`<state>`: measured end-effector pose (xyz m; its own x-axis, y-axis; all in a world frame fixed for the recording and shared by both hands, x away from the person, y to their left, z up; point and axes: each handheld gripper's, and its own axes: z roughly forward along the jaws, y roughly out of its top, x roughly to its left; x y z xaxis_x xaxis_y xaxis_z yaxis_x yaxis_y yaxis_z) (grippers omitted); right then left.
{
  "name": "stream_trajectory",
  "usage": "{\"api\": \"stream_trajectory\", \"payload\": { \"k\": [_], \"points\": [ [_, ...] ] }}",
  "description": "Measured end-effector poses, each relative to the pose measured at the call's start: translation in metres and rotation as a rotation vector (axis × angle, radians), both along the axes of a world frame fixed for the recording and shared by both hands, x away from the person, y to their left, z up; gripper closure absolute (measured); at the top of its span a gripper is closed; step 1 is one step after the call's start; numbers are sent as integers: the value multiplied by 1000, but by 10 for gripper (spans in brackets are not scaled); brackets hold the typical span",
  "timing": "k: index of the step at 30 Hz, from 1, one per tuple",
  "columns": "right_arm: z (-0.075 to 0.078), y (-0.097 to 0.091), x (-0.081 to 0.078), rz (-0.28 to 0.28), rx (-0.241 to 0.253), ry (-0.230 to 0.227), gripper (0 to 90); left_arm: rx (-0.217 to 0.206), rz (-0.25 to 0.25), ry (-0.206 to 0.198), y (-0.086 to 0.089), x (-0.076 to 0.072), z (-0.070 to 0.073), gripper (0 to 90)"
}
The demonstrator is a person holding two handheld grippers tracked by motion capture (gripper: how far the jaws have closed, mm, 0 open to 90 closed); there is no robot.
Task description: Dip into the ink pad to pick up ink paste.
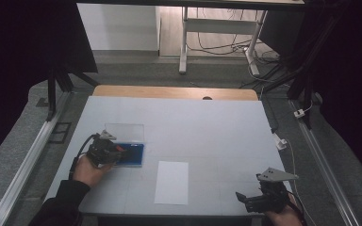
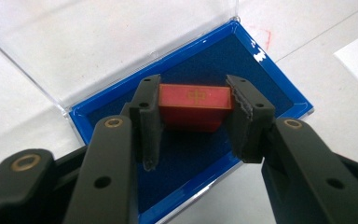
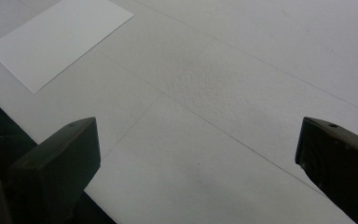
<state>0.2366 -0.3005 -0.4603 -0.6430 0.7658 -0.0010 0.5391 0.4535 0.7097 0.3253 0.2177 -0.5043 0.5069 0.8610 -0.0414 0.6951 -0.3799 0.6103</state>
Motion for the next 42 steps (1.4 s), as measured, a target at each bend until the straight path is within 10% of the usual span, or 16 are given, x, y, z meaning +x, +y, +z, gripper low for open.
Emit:
{"api": "stream_trajectory", "payload": {
  "k": [12,24,42],
  "points": [
    [0,-1,0,0,6,-3,0,-72,-1,30,11,4,2,582],
    [0,-1,0,0,7,-3,0,-49,4,-52,14,-4,14,581],
    [0,-1,0,1,8,-2,1,-70,-46,-65,-2,-20,33,581]
  ]
}}
